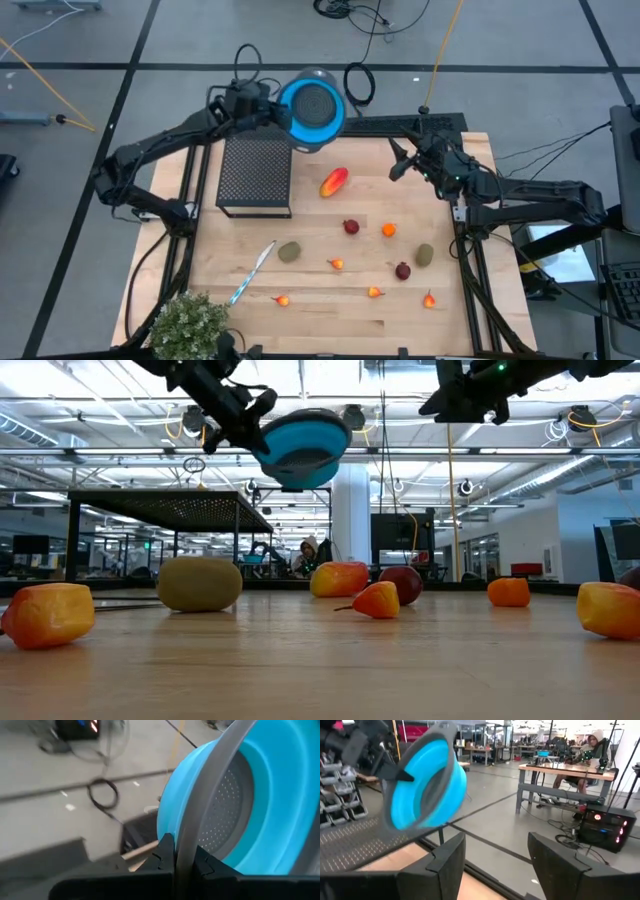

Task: Pick & Place Fruit
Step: Put the blue strainer bowl on the shelf

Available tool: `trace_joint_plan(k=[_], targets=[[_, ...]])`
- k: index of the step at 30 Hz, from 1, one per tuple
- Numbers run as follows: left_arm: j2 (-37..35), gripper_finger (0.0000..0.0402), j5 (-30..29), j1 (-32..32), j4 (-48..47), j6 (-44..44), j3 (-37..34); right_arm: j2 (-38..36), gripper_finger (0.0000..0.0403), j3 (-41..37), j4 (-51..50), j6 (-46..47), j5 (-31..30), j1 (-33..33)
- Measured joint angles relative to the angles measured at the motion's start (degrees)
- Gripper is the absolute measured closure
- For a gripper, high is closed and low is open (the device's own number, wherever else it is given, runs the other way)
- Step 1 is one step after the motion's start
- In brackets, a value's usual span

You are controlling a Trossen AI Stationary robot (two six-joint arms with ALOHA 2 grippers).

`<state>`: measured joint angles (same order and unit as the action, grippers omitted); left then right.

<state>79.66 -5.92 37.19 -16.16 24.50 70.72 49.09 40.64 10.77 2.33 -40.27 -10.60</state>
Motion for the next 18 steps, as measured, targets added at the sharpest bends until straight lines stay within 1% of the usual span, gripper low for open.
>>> trace_joint_plan(k=[3,6,9,13,14,15,18], targets=[[0.0,0.0401,4.93,1.99,-2.81,2.39,0.0,-0.83,0.0216,0.0,-2.47,0.01,0.06,-0.66],[0.0,0.0401,9.19,3.74,-5.3,4.17,0.03,-1.86,0.0257,0.0,-4.94,-0.11,0.59,-1.27],[0.04,0.0401,12.69,5.62,-12.25,5.01,2.24,-2.94,0.0309,0.0,-6.68,-0.24,4.94,-2.4],[0.17,0.0401,13.21,7.23,-21.79,2.53,7.53,-4.13,0.0379,-0.02,-7.31,-1.95,10.81,-3.72],[0.16,0.0401,13.47,7.68,-24.17,2.32,8.72,-4.45,0.0391,-0.02,-7.46,-2.07,11.97,-4.0],[0.17,0.0401,13.89,8.21,-26.61,2.03,9.97,-4.73,0.0396,-0.02,-7.78,-2.13,13.03,-4.22],[0.22,0.0401,15.55,9.82,-32.64,1.05,13.09,-5.69,0.0393,-0.04,-9.09,-1.98,16.26,-4.73]])
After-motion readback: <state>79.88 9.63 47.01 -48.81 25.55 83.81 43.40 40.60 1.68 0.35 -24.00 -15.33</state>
